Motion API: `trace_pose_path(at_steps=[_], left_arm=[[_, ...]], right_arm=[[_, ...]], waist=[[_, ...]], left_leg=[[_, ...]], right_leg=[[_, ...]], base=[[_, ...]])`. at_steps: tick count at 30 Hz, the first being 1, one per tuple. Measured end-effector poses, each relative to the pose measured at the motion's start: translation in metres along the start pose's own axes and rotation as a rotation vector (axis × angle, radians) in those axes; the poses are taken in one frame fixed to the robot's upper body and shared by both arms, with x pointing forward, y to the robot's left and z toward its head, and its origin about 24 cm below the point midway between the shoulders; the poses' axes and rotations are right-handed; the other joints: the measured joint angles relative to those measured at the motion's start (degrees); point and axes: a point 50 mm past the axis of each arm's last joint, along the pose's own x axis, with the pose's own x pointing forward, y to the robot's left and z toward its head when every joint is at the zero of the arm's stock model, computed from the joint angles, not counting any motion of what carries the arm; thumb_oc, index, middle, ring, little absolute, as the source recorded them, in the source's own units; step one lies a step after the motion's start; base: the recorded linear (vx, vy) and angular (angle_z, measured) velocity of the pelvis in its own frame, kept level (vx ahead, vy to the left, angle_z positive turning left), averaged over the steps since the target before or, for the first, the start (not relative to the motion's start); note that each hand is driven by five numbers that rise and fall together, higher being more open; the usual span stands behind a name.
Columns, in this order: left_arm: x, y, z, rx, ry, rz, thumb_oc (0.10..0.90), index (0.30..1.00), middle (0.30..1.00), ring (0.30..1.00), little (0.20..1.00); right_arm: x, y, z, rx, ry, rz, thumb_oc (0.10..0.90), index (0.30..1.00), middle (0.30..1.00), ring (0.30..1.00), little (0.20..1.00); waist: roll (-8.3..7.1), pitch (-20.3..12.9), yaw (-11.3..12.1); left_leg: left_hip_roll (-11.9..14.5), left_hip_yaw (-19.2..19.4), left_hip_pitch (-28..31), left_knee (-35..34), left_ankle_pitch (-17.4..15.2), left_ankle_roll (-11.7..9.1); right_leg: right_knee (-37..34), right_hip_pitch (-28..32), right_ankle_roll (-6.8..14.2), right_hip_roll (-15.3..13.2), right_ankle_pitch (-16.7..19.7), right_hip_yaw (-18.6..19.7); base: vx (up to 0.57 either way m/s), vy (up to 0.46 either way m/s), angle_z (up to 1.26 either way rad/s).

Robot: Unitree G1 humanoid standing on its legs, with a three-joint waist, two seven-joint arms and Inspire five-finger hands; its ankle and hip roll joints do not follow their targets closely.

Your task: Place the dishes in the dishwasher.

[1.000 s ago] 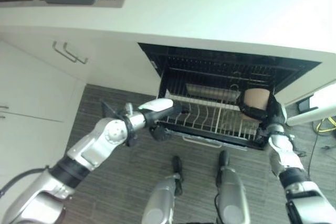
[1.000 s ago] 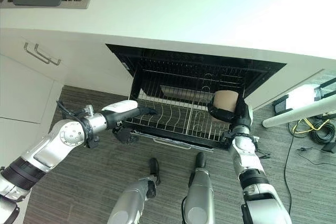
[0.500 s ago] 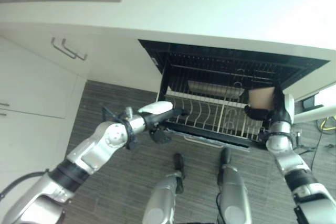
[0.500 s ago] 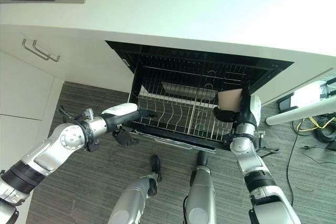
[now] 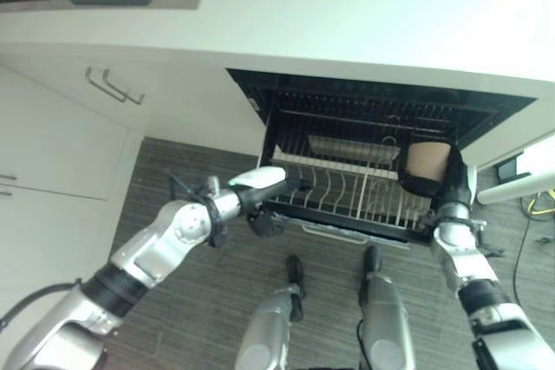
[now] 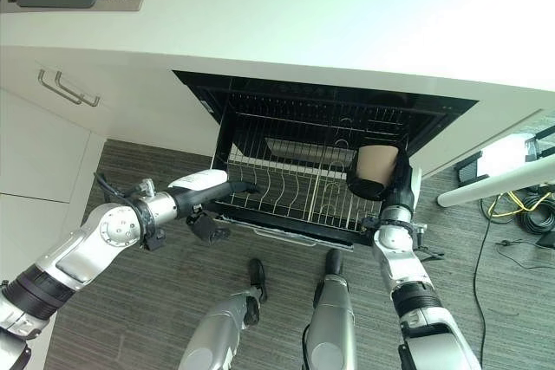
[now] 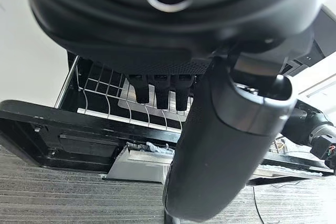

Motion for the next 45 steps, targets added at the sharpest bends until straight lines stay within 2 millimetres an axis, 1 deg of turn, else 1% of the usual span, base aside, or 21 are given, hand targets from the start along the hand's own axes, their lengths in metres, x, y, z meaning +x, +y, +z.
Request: trace_pose_path(at_steps=[2, 7, 9, 12, 14, 16, 20, 24, 28, 33, 36, 43, 45], left_arm=[[0.000, 0.000, 0.000, -0.001, 0.001, 0.001, 0.800, 0.900, 0.900, 0.900, 0.900], [-0.003, 0.001, -0.003, -0.011, 0.011, 0.014, 0.800, 0.900, 0.900, 0.900, 0.900], [-0.003, 0.000, -0.004, -0.015, 0.014, 0.012, 0.800, 0.900, 0.900, 0.900, 0.900], [-0.004, -0.008, -0.006, -0.036, 0.021, -0.001, 0.800, 0.900, 0.900, 0.900, 0.900], [-0.002, -0.013, -0.004, -0.051, 0.013, -0.004, 0.800, 0.900, 0.900, 0.900, 0.900], [-0.001, -0.014, -0.002, -0.059, 0.003, -0.002, 0.800, 0.900, 0.900, 0.900, 0.900], [-0.006, -0.013, -0.005, -0.072, 0.019, 0.025, 0.800, 0.900, 0.900, 0.900, 0.900], [-0.010, -0.014, -0.010, -0.069, 0.053, 0.034, 0.800, 0.900, 0.900, 0.900, 0.900], [-0.011, -0.019, -0.012, -0.082, 0.062, 0.038, 0.800, 0.900, 0.900, 0.900, 0.900], [-0.008, -0.022, -0.009, -0.108, 0.048, 0.051, 0.800, 0.900, 0.900, 0.900, 0.900], [-0.009, -0.025, -0.010, -0.112, 0.052, 0.045, 0.800, 0.900, 0.900, 0.900, 0.900], [-0.009, -0.025, -0.010, -0.107, 0.054, 0.045, 0.800, 0.900, 0.900, 0.900, 0.900], [-0.008, -0.025, -0.010, -0.087, 0.061, 0.045, 0.800, 0.900, 0.900, 0.900, 0.900]], right_arm=[[-0.001, 0.000, 0.001, -0.033, -0.006, -0.020, 0.800, 0.900, 0.900, 0.900, 0.900], [-0.006, 0.002, 0.004, -0.200, -0.058, -0.060, 0.800, 0.900, 0.900, 0.900, 0.900], [-0.008, 0.003, 0.005, -0.220, -0.063, -0.063, 0.800, 0.900, 0.900, 0.900, 0.900], [-0.011, 0.004, 0.007, -0.243, -0.096, -0.059, 0.800, 0.900, 0.900, 0.900, 0.900], [-0.014, 0.004, 0.009, -0.257, -0.125, -0.073, 0.800, 0.900, 0.900, 0.900, 0.900], [-0.017, 0.004, 0.009, -0.253, -0.142, -0.070, 0.800, 0.900, 0.900, 0.900, 0.900], [-0.025, 0.004, 0.010, -0.229, -0.170, -0.052, 0.800, 0.900, 0.900, 0.900, 0.900], [-0.038, 0.007, 0.012, -0.197, -0.220, -0.011, 0.800, 0.900, 0.900, 0.900, 0.900], [-0.043, 0.010, 0.015, -0.207, -0.250, 0.038, 0.800, 0.900, 0.900, 0.900, 0.900], [-0.048, 0.010, 0.006, -0.251, -0.235, 0.065, 0.800, 0.900, 0.900, 0.900, 0.900], [-0.048, 0.010, 0.007, -0.256, -0.240, 0.065, 0.800, 0.900, 0.900, 0.900, 0.900], [-0.049, 0.010, 0.007, -0.248, -0.253, 0.065, 0.800, 0.900, 0.900, 0.900, 0.900], [-0.051, 0.010, 0.011, -0.233, -0.274, 0.060, 0.800, 0.900, 0.900, 0.900, 0.900]], waist=[[0.04, 0.0, 0.0], [0.10, 0.0, -0.1], [0.10, 0.0, -0.1], [0.10, 0.0, -0.2], [0.12, -0.1, -0.1], [0.12, -0.1, -0.1], [0.12, -0.1, -0.5], [0.12, -0.1, -1.7], [0.13, -0.1, -3.1], [0.13, -0.1, -3.3], [0.13, -0.1, -3.3], [0.13, -0.1, -3.3], [0.13, -0.1, -3.3]], left_leg=[[0.0, 0.0, 0.0, 0.0, 0.0, 0.0], [-0.1, 0.2, 0.1, -0.2, 0.0, 0.0], [-0.1, 0.3, 0.1, -0.3, 0.0, 0.0], [-0.1, 0.9, 0.4, -0.8, 0.0, 0.0], [-0.1, 1.2, 0.6, -1.1, 0.0, 0.0], [-0.1, 1.4, 0.6, -1.3, 0.0, 0.1], [-0.2, 1.8, 0.9, -1.9, 0.0, 0.1], [-0.4, 2.0, 1.0, -2.0, -0.1, 0.2], [-0.4, 2.6, 1.3, -2.1, -0.1, 0.2], [-0.3, 3.3, 1.0, -2.2, -0.1, 0.2], [-0.3, 3.3, 1.0, -2.3, -0.1, 0.2], [-0.3, 3.4, 1.1, -2.3, -0.1, 0.2], [-0.3, 3.4, 1.1, -2.3, -0.1, 0.2]], right_leg=[[0.0, 0.0, 0.0, 0.0, 0.0, 0.0], [-0.1, 0.0, 0.0, 0.0, 0.0, 0.2], [-0.1, -0.2, 0.0, 0.0, 0.0, 0.3], [-0.1, -0.5, 0.0, 0.0, 0.0, 0.7], [-0.1, -0.6, 0.0, 0.0, 0.0, 1.1], [-0.2, -0.8, 0.1, 0.0, 0.0, 1.2], [-0.3, -0.9, 0.2, 0.0, -0.1, 1.5], [-0.4, -0.9, 0.4, 0.0, -0.2, 1.7], [-0.2, -1.2, 0.5, 0.0, -0.3, 2.1], [0.0, -2.0, 0.5, -0.1, -0.3, 2.8], [0.1, -2.1, 0.5, 0.0, -0.3, 2.8], [0.1, -2.1, 0.4, 0.1, -0.3, 2.8], [0.1, -2.1, 0.4, 0.2, -0.2, 2.8]], base=[[0.03, 0.042, -0.01], [0.02, 0.044, -0.01], [0.02, 0.036, -0.04], [0.02, 0.047, -0.09], [0.01, 0.045, -0.07], [0.02, 0.047, -0.05], [0.02, 0.058, -0.05], [0.01, 0.044, -0.01], [0.00, 0.046, -0.08], [0.00, 0.010, -0.07], [0.00, -0.002, -0.01], [0.00, 0.000, 0.00], [0.00, 0.000, 0.00]])
